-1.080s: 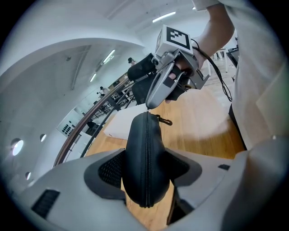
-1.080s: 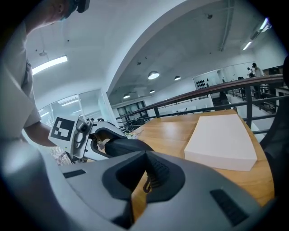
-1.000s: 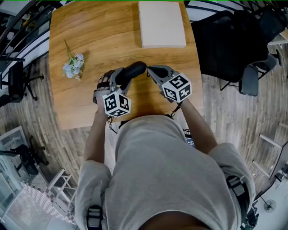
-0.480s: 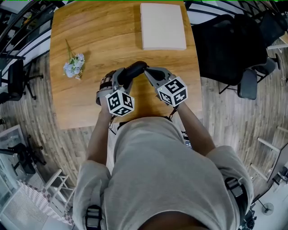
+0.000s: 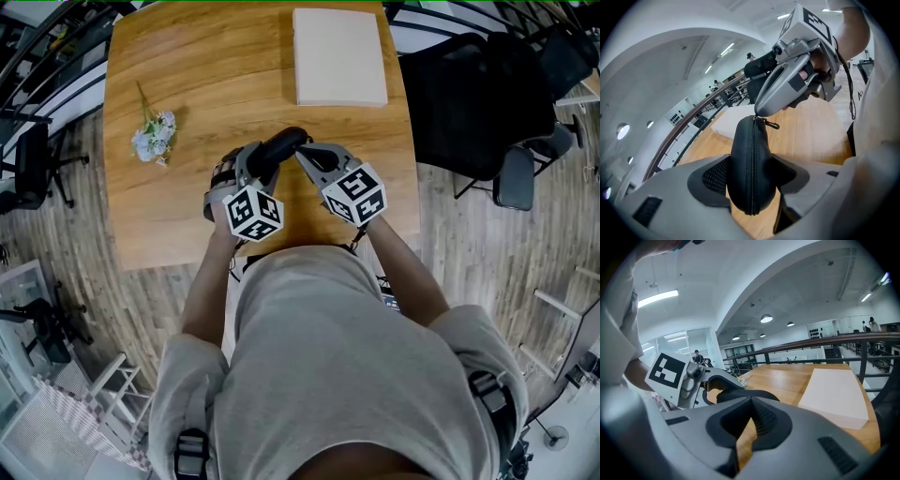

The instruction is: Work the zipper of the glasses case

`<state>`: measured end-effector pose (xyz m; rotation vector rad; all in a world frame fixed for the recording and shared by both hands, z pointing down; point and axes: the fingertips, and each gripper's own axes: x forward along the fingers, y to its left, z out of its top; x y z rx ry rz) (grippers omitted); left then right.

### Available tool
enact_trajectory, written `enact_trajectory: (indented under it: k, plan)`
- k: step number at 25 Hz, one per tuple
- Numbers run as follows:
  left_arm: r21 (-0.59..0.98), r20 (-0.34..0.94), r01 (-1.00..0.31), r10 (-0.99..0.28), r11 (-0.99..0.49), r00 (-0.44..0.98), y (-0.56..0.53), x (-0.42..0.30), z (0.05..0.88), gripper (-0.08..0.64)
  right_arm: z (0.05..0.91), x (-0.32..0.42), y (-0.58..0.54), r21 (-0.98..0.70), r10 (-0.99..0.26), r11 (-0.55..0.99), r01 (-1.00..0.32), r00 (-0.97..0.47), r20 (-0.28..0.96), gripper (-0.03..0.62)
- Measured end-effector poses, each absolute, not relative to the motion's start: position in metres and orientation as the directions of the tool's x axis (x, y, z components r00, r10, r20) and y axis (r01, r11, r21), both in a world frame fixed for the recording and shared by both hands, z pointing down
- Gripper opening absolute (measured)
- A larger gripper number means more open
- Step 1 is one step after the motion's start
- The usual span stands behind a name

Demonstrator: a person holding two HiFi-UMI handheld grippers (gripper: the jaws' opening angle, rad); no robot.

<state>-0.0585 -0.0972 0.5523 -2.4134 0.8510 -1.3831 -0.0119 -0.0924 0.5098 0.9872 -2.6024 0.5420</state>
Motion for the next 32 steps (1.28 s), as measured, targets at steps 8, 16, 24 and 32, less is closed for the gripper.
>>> enact_trajectory:
  k: [8, 16, 24, 32]
  plan:
    - [-0.451, 0.708, -0.394, -0.589, -0.801, 0.389, -0.097, -0.059, 0.553, 0.273, 0.509, -0.017, -0.092, -0.226, -0.562, 0.703, -0.675, -0.721, 0.406, 0.025]
    - [-0.339, 0.644, -0.429, -0.539, -0.837, 0.543, -0.082, -0.049, 0.541, 0.273, 0.511, -0.004, -0.096, -0.275, -0.547, 0.693, -0.667, -0.734, 0.402, 0.025]
    - [-0.415, 0.655, -0.420, -0.585, -0.807, 0.479, -0.086, -0.054, 0.545, 0.273, 0.516, -0.012, -0.095, -0.270, -0.540, 0.690, -0.671, -0.726, 0.426, 0.025]
    - [-0.428, 0.655, -0.421, -0.596, -0.799, 0.464, -0.088, -0.051, 0.544, 0.273, 0.509, -0.025, -0.086, -0.235, -0.529, 0.722, -0.651, -0.738, 0.420, 0.025]
